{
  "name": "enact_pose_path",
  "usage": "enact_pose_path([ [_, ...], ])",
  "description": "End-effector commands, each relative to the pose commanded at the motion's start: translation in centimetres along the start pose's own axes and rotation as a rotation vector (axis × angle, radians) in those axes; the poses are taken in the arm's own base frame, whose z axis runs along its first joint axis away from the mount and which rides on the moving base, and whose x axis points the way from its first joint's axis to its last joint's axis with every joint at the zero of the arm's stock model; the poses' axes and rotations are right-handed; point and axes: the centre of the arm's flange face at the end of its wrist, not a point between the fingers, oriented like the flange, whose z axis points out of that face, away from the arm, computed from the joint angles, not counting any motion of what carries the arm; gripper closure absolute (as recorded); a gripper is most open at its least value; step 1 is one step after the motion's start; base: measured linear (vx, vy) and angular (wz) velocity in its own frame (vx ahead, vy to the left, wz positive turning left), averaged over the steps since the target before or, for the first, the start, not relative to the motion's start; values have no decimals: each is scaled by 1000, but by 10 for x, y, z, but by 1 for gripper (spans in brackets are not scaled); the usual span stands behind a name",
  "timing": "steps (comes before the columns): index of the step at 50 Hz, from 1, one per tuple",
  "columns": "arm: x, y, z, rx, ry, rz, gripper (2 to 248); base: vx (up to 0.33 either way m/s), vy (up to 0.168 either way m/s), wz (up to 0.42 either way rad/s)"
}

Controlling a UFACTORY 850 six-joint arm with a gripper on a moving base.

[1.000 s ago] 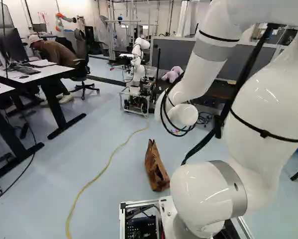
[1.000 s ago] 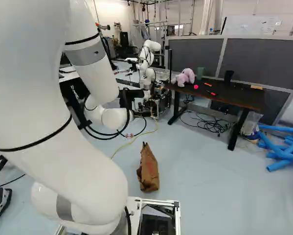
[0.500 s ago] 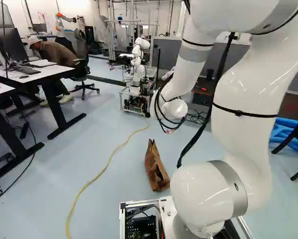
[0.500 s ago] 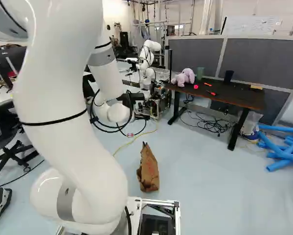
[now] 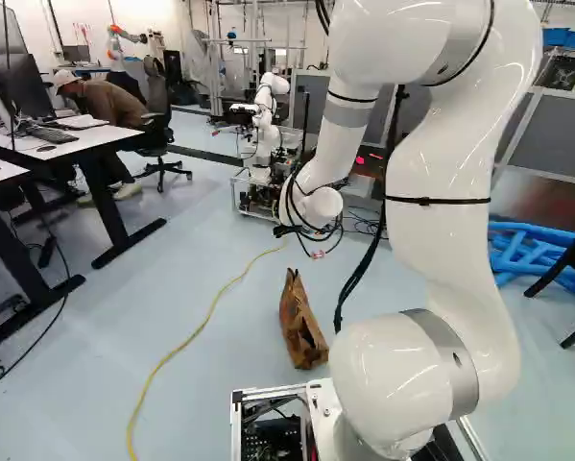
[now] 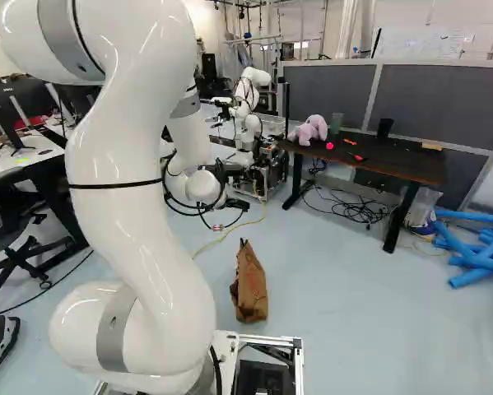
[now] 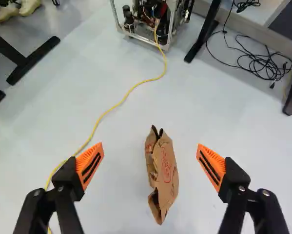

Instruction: Pick up the bag on the ground and place it on the table

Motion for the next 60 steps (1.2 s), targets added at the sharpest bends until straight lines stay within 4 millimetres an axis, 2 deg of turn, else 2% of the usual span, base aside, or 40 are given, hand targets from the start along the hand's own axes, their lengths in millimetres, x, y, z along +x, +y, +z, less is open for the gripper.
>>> enact_pose_path([
  [15,1,-3,30,-8,-77,20,3,0,0,0],
  [60,-5,4,105,-20,-158,33,3,0,0,0],
])
